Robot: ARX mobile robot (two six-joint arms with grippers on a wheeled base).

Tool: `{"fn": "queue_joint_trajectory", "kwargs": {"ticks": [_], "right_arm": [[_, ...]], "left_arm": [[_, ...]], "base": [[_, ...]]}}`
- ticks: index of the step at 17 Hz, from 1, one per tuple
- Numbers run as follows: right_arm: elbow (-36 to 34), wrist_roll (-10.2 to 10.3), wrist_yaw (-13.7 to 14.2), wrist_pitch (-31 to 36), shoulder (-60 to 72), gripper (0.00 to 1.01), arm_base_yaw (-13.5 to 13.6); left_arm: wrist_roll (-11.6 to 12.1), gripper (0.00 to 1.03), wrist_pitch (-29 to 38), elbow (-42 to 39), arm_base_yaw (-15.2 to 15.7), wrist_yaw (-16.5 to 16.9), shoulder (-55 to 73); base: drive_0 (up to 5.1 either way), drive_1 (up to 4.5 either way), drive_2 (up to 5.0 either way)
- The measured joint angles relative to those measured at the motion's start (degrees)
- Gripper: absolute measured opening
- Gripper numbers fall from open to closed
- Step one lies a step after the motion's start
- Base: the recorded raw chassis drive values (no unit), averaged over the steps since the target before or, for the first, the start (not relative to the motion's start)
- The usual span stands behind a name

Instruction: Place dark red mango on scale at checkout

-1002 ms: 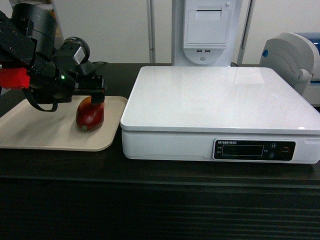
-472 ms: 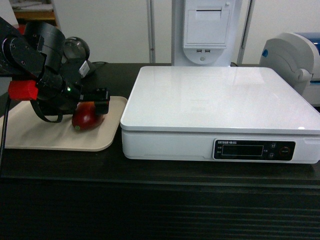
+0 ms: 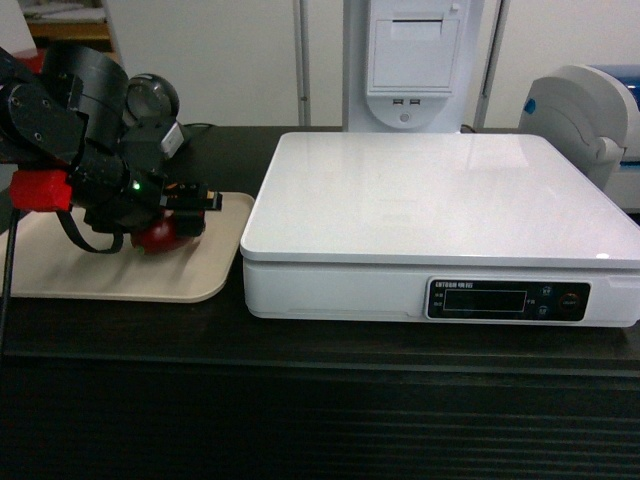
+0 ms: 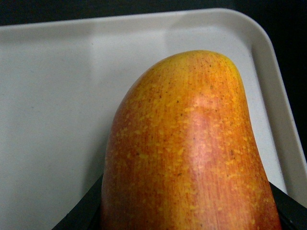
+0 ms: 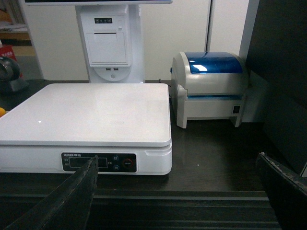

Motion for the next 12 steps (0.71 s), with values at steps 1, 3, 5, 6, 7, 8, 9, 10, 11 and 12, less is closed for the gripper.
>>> {"fn": "queue_joint_trajectory", "kwargs": {"ticks": [1,3,5,6,7,8,9,10,11,12], "right_arm": [[0.0,0.0,0.0,0.0,0.0,0.98,0.0],[0.0,0.0,0.0,0.0,0.0,0.98,0.0],[0.0,0.0,0.0,0.0,0.0,0.98,0.0],[0.0,0.0,0.0,0.0,0.0,0.98,0.0],[0.0,0.0,0.0,0.0,0.0,0.98,0.0],[0.0,0.0,0.0,0.0,0.0,0.98,0.0],[0.0,0.0,0.0,0.0,0.0,0.98,0.0],[0.0,0.0,0.0,0.0,0.0,0.98,0.0],[0.0,0.0,0.0,0.0,0.0,0.98,0.0],[0.0,0.0,0.0,0.0,0.0,0.98,0.0]], "left_arm": [[0.6,0.60,1.3,-1.5,-0.2,0.0,-1.9],[1.4,0.60,2.9,-3.8,-0.8,0.1,-5.9],[1.4,0.60,4.2,-5.2,-2.5,0.7,-10.7],[1.4,0.60,4.5,-5.2,-3.7,1.1,-12.7],[1.4,0.60,4.9,-5.3,-4.9,1.4,-14.0],[1.3,0.60,5.0,-5.2,-5.5,1.5,-14.6],[1.3,0.60,5.0,-5.2,-5.8,1.6,-14.9],[1.3,0.60,5.1,-5.2,-6.2,1.6,-15.1],[1.1,0.60,5.3,-5.2,-6.9,1.7,-15.5],[1.0,0.60,5.3,-5.2,-7.2,1.7,-15.7]], "base": [[0.0,0.00,0.0],[0.0,0.00,0.0],[0.0,0.00,0.0],[0.0,0.00,0.0],[0.0,0.00,0.0],[0.0,0.00,0.0],[0.0,0.00,0.0],[0.0,0.00,0.0],[0.0,0.00,0.0],[0.0,0.00,0.0]]}}
